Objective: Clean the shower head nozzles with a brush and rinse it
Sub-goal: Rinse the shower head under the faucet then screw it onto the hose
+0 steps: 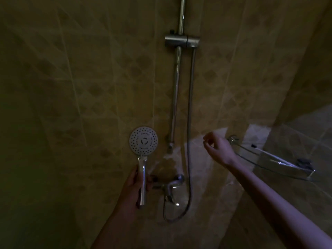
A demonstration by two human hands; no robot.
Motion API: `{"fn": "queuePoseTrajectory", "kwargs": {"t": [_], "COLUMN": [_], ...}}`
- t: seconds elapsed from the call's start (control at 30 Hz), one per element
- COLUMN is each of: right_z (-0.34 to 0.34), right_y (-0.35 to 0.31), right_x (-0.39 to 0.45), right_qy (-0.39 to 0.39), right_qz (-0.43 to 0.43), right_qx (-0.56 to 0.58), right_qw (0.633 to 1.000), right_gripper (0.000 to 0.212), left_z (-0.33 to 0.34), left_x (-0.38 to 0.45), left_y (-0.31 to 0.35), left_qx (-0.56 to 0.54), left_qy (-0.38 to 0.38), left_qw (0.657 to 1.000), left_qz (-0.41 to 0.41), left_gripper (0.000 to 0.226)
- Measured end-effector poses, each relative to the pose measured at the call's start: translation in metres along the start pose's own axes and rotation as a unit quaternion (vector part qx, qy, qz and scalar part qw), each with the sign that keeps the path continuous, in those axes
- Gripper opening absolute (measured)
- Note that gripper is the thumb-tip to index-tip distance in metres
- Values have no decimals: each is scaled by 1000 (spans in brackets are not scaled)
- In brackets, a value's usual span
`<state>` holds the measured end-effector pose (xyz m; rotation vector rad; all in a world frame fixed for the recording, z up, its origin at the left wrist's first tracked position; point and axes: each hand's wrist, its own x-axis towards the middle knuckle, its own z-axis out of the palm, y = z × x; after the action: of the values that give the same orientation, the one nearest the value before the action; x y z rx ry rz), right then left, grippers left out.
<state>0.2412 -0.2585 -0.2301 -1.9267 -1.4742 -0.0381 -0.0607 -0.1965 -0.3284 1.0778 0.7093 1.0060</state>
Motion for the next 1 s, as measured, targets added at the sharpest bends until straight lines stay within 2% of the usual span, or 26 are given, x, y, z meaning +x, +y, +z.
{"fn": "queuePoseTrajectory", "kwargs": {"t": [0.07,0.3,0.43,0.57,0.7,0.83,1.0], "right_z": [-6,-50,-74,-78,-72,-75,-87], "right_y": [-15,-66,-92,-99,-98,-100,-105], "right_x": [24,125,170,198,203,202,210], "right_qy": [0,108,161,105,99,77,122], "right_qz": [-28,-38,-33,-28,-82,-94,-100], "right_qx": [4,71,147,254,258,314,319], "right_qw": [1000,991,975,961,958,942,935], "right_gripper": [5,16,18,21,22,19,30], "left_z": [-2,12,29,48,54,52,51], "left_x": [15,53,68,77,79,77,73], "left_y": [20,76,99,115,113,105,104], "left_qx": [-4,-31,-44,-49,-71,-80,-81], "left_qy": [2,7,3,-11,-1,11,28], "left_qw": [1000,993,987,979,978,979,977], "left_qz": [30,112,158,199,198,189,194], "left_gripper": [20,21,19,21,26,29,30]}}
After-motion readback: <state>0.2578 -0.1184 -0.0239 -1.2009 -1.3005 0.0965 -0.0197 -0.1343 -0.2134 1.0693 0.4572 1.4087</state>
